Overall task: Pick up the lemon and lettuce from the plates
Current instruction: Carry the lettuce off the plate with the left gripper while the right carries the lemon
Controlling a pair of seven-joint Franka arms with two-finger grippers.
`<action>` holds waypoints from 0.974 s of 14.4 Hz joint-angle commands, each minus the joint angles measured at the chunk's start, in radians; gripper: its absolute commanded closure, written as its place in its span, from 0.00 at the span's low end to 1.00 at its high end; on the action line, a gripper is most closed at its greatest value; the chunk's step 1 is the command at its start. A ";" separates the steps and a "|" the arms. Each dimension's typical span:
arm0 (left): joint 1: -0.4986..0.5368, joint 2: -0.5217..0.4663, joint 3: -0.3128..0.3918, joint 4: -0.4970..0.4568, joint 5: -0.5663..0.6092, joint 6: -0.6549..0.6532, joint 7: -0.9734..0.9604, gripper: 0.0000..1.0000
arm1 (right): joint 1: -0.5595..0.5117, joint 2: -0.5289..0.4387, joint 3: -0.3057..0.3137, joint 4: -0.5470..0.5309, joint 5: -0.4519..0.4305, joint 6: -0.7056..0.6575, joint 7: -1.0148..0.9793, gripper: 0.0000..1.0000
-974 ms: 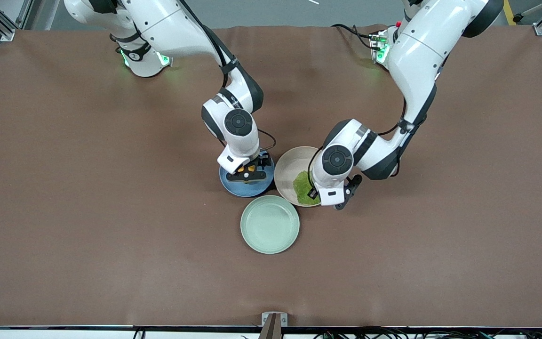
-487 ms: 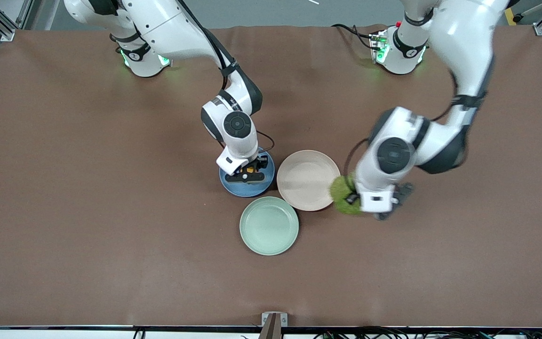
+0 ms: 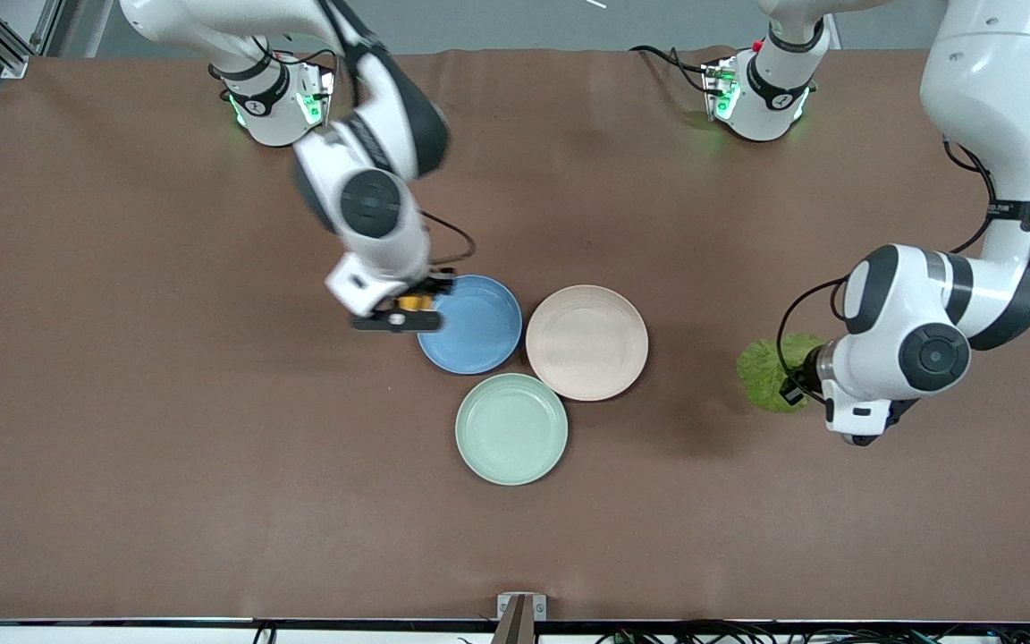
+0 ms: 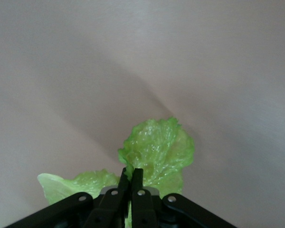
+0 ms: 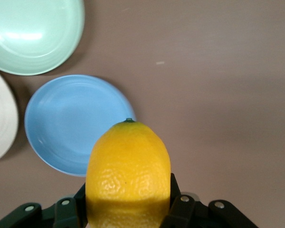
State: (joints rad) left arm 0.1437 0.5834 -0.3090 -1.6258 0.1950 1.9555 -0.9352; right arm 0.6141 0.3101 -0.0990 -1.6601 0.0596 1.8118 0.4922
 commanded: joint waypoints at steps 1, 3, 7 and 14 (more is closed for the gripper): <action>0.022 0.065 -0.009 0.009 0.056 0.046 0.004 0.98 | -0.175 -0.120 0.016 -0.066 0.002 -0.086 -0.191 0.82; 0.031 0.079 -0.007 0.012 0.054 0.048 0.003 0.82 | -0.323 -0.124 0.016 -0.088 0.000 -0.098 -0.372 0.82; 0.042 0.044 -0.013 0.024 0.050 0.036 -0.002 0.00 | -0.555 -0.089 0.015 -0.107 0.000 -0.051 -0.657 0.82; 0.039 -0.152 -0.025 0.138 0.043 -0.068 0.123 0.00 | -0.669 -0.037 0.016 -0.441 -0.043 0.482 -0.747 0.82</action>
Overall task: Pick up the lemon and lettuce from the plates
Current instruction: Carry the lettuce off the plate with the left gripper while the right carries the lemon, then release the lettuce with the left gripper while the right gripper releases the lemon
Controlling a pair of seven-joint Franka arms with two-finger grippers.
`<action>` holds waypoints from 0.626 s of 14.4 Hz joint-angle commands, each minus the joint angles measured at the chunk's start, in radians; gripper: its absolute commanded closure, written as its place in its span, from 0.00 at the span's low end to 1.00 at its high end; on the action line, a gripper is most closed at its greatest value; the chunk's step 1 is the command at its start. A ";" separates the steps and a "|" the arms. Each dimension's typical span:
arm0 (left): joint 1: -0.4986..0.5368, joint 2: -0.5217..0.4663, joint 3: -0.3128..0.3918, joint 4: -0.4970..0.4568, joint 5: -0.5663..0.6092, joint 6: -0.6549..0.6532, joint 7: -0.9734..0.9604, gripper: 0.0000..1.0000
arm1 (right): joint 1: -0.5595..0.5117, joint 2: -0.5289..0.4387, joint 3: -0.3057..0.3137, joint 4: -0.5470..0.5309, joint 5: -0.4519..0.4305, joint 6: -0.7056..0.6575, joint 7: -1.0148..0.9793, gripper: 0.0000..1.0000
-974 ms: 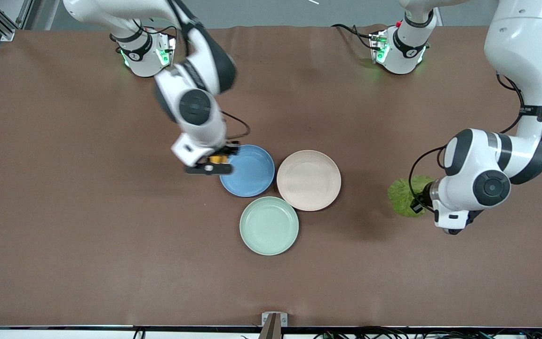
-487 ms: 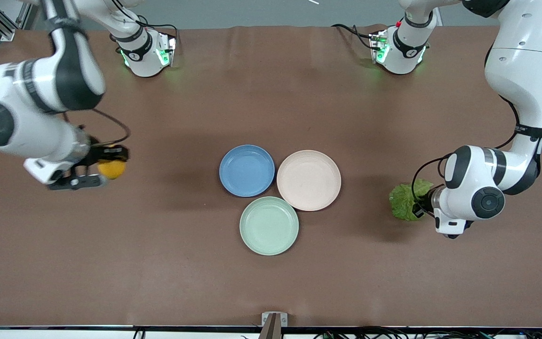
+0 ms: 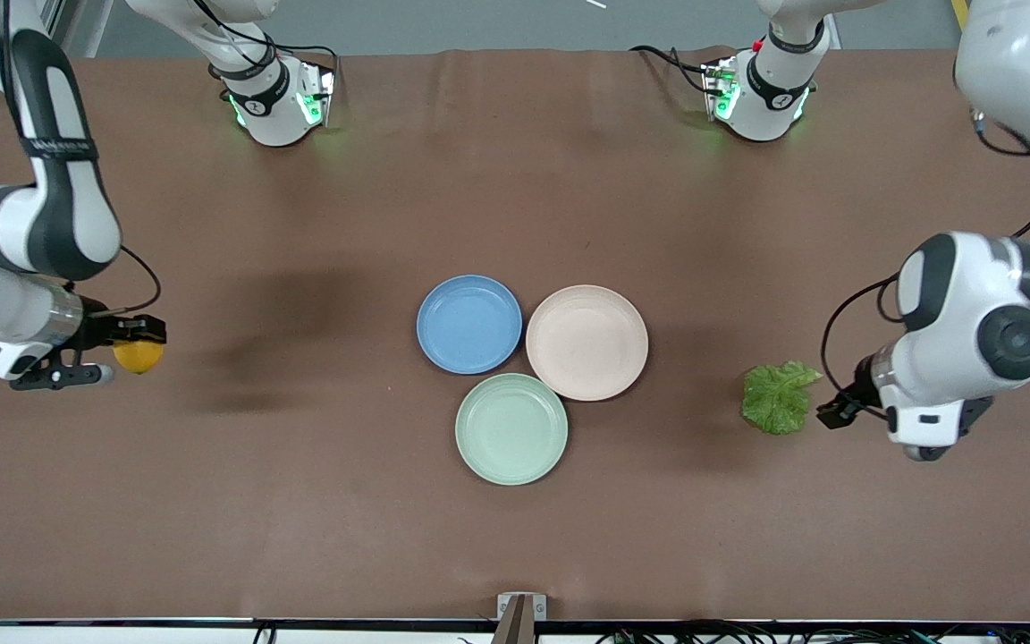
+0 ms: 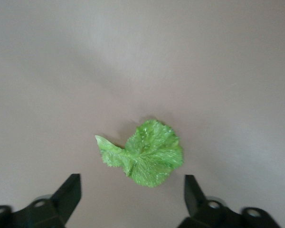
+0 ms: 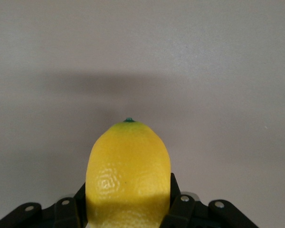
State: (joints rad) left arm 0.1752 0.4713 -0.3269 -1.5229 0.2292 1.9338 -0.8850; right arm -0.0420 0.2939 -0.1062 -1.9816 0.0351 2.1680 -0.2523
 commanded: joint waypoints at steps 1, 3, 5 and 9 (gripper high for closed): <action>0.009 -0.042 -0.009 0.074 0.007 -0.082 0.156 0.00 | -0.015 -0.003 0.023 -0.149 -0.018 0.183 -0.001 0.82; 0.006 -0.042 -0.008 0.139 0.006 -0.134 0.305 0.00 | -0.013 0.049 0.025 -0.157 -0.018 0.246 -0.001 0.81; -0.002 -0.071 -0.011 0.142 0.006 -0.177 0.333 0.00 | -0.015 0.105 0.025 -0.157 -0.018 0.324 -0.001 0.81; 0.004 -0.172 -0.018 0.141 -0.030 -0.225 0.450 0.00 | -0.015 0.162 0.026 -0.154 -0.017 0.392 0.001 0.79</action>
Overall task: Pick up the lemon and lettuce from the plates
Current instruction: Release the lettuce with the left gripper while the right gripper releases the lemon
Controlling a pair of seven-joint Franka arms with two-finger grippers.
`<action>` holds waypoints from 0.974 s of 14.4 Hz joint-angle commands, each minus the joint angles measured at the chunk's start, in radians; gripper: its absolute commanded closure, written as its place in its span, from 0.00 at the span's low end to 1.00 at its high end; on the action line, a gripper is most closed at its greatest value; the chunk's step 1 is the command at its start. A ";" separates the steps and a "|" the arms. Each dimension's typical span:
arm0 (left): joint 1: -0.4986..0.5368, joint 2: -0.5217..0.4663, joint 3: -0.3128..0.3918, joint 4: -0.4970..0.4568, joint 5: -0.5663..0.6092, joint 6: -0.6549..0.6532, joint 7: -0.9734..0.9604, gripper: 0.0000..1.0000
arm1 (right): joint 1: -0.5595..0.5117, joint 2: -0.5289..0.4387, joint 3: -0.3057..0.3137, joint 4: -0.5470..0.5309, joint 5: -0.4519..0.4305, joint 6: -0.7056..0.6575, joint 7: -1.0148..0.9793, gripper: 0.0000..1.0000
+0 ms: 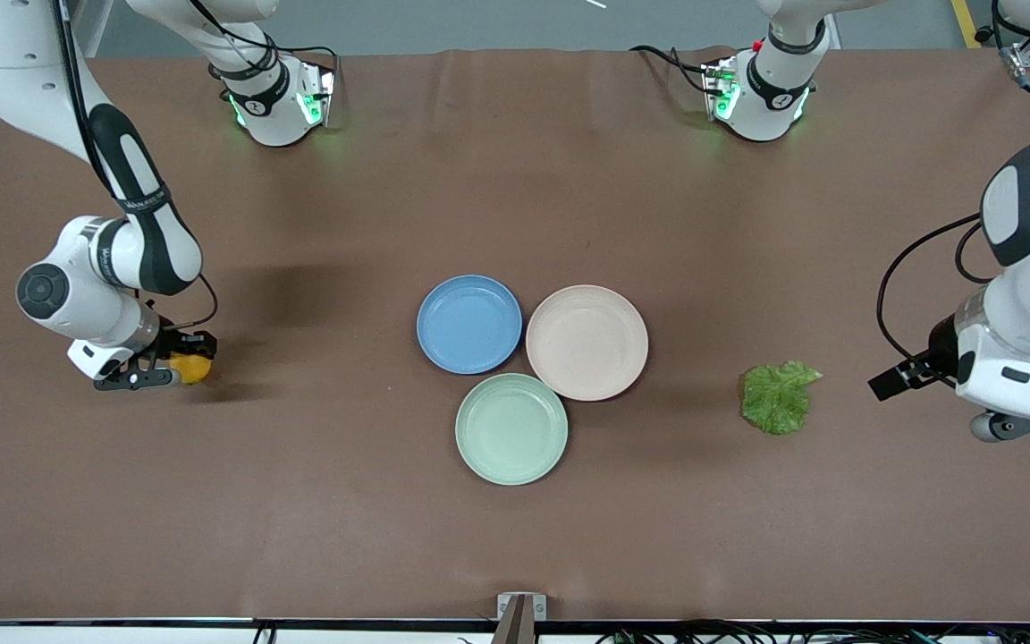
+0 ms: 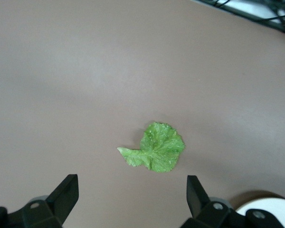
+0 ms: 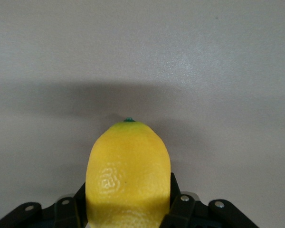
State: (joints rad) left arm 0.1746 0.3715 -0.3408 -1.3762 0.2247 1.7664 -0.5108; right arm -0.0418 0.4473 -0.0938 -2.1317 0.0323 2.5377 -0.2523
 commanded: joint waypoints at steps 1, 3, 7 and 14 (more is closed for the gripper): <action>0.008 -0.095 -0.003 -0.006 -0.034 -0.108 0.118 0.00 | -0.015 0.016 0.014 -0.002 -0.014 0.033 0.001 0.79; 0.014 -0.156 0.000 -0.007 -0.062 -0.178 0.164 0.00 | -0.015 0.022 0.014 -0.002 -0.012 0.041 0.002 0.79; 0.000 -0.304 0.066 -0.098 -0.180 -0.231 0.288 0.00 | -0.013 0.002 0.013 -0.001 -0.012 0.024 0.005 0.00; -0.181 -0.555 0.210 -0.395 -0.219 -0.174 0.322 0.00 | -0.015 -0.286 0.011 0.162 -0.011 -0.512 0.016 0.00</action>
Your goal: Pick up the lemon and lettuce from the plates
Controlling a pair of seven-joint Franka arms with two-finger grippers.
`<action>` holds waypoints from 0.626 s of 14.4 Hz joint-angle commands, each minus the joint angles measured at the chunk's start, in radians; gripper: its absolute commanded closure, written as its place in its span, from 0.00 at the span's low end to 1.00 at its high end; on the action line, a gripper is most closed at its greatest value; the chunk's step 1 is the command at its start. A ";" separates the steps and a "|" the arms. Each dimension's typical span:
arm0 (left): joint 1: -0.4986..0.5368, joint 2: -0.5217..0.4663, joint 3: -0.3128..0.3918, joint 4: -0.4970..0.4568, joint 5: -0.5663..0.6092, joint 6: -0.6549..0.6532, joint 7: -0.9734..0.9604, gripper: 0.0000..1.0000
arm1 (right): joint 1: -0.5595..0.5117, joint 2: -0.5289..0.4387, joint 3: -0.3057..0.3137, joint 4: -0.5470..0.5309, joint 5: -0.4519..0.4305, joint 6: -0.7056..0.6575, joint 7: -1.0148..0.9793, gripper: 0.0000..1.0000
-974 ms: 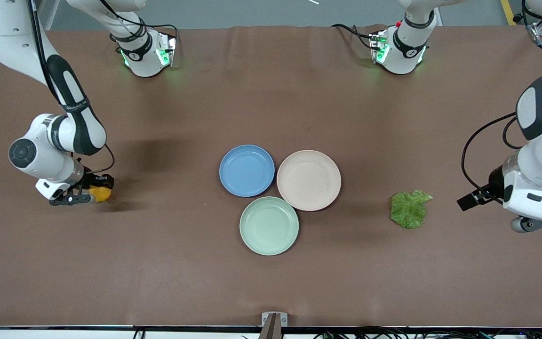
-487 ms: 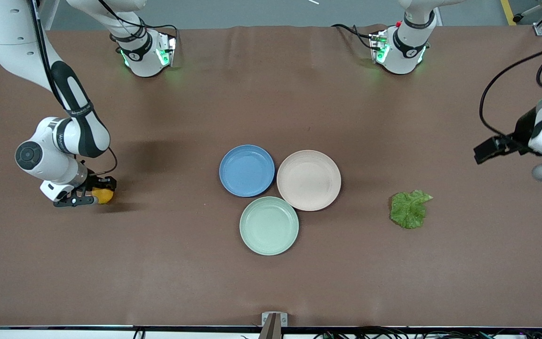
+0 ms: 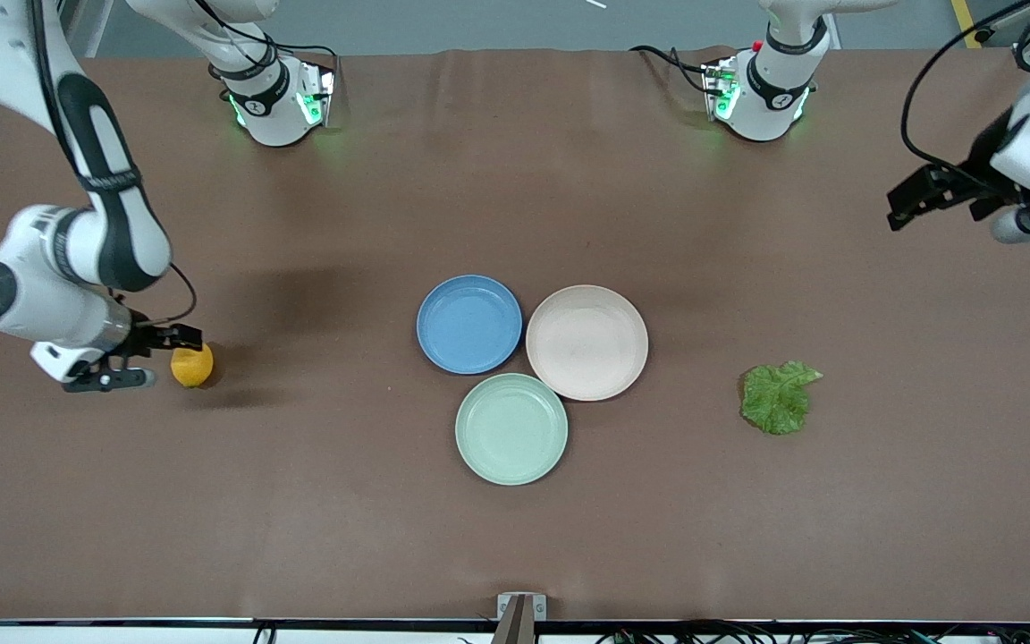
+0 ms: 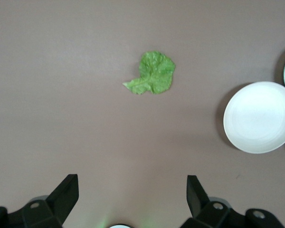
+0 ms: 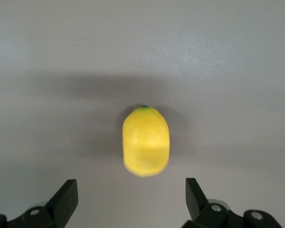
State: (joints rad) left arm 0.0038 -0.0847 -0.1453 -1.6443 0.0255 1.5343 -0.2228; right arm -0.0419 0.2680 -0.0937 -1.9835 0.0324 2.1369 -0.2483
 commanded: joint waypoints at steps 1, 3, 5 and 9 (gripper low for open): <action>-0.011 -0.111 0.016 -0.146 -0.021 0.060 0.055 0.00 | -0.016 -0.143 0.009 0.041 -0.011 -0.179 0.020 0.00; -0.005 -0.130 0.029 -0.163 -0.021 0.060 0.100 0.00 | -0.021 -0.202 0.009 0.098 -0.011 -0.299 0.026 0.00; -0.001 -0.129 0.038 -0.155 -0.019 0.060 0.108 0.00 | -0.021 -0.239 0.008 0.165 -0.014 -0.401 0.032 0.00; -0.002 -0.093 0.039 -0.103 -0.021 0.050 0.129 0.00 | -0.019 -0.242 0.011 0.348 -0.022 -0.560 0.090 0.00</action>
State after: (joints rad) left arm 0.0008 -0.1901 -0.1062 -1.7747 0.0247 1.5854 -0.1080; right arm -0.0462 0.0163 -0.0994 -1.7160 0.0310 1.6341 -0.1977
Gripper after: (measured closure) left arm 0.000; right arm 0.000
